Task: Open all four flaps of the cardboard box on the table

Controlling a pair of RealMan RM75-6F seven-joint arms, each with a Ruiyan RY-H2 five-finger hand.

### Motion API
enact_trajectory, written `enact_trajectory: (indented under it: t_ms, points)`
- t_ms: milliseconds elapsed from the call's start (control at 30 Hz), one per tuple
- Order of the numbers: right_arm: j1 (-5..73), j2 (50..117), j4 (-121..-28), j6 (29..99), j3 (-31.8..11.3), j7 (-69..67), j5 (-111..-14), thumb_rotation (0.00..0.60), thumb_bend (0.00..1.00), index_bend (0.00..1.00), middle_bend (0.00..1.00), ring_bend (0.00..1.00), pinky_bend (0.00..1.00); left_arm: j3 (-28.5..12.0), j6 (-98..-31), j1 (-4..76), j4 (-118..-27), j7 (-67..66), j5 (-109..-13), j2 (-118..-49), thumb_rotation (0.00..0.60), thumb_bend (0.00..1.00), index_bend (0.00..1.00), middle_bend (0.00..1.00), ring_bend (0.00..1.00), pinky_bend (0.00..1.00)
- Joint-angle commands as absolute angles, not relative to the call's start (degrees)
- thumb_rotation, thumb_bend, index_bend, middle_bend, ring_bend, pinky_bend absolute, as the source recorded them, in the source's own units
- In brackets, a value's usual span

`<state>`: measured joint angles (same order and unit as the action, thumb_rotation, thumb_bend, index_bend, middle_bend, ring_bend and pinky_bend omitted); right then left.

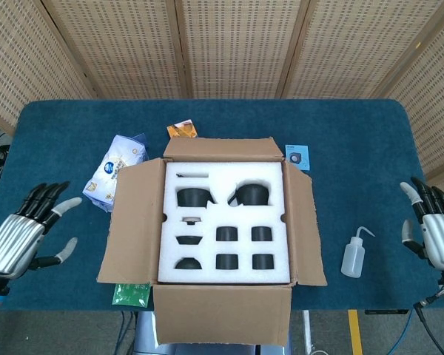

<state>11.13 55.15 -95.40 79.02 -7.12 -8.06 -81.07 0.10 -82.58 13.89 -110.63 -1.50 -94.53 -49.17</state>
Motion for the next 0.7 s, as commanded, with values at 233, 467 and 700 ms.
enact_trajectory:
  t_ms: [233, 467, 700]
  points:
    - [8.99, 57.42, -93.93, 82.31, -6.22, -7.03, -82.03, 0.600, 0.73, 0.00, 0.00, 0.00, 0.00, 2.06, -88.92, 6.69, -102.01, -4.51, -89.87, -56.32, 0.396, 0.42, 0.15, 0.00, 0.00, 0.00]
    - [7.68, 59.70, -93.21, 85.03, -5.16, -4.52, -84.27, 0.600, 0.71, 0.00, 0.00, 0.00, 0.00, 2.74, -92.05, 3.96, -99.48, -6.14, -90.65, -59.00, 0.398, 0.42, 0.15, 0.00, 0.00, 0.00]
    - [6.78, 61.08, -93.14, 86.58, -4.63, -2.55, -85.53, 0.600, 0.71, 0.00, 0.00, 0.00, 0.00, 2.71, -93.59, 1.90, -99.60, -7.66, -89.83, -60.06, 0.399, 0.42, 0.15, 0.00, 0.00, 0.00]
